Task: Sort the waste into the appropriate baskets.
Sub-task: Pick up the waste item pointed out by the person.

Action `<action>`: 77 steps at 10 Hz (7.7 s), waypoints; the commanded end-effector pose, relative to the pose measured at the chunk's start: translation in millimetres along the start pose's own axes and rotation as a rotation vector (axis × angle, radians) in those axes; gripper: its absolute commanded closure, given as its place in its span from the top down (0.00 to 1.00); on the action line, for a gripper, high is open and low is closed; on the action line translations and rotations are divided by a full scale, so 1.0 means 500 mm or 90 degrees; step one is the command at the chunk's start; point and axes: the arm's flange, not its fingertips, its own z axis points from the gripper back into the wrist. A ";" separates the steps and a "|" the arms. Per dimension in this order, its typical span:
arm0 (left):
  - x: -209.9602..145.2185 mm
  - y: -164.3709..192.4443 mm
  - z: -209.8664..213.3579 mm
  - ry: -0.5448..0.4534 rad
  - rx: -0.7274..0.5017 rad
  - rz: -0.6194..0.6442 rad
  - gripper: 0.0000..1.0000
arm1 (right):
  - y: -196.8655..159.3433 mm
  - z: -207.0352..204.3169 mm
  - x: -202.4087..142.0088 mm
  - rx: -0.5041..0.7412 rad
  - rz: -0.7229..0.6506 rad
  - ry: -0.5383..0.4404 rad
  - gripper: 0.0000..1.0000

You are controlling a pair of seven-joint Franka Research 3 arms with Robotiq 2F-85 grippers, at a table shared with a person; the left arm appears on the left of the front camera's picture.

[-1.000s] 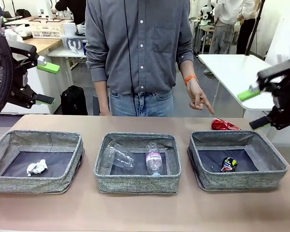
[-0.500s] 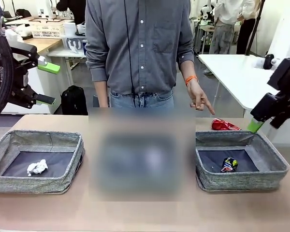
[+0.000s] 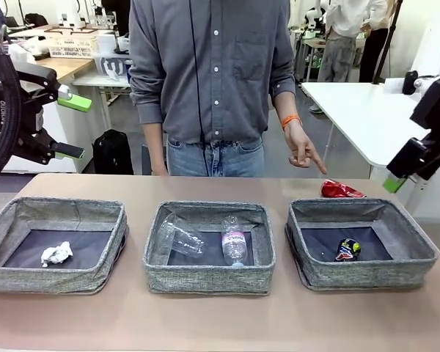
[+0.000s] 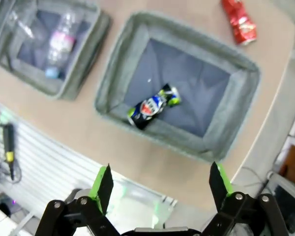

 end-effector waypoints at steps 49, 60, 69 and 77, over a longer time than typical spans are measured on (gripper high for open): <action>0.000 -0.002 -0.003 -0.003 -0.015 -0.008 1.00 | -0.254 -0.178 0.377 -0.127 -0.310 0.089 0.00; 0.000 -0.002 -0.003 -0.003 -0.015 -0.008 1.00 | -0.121 -0.024 0.470 -0.194 -0.409 0.118 0.37; 0.000 -0.002 -0.003 -0.003 -0.015 -0.008 1.00 | 0.390 0.223 0.607 -0.039 -0.291 0.054 0.37; 0.000 -0.002 -0.003 -0.003 -0.015 -0.008 1.00 | 0.505 0.110 0.630 -0.015 -0.215 -0.020 0.37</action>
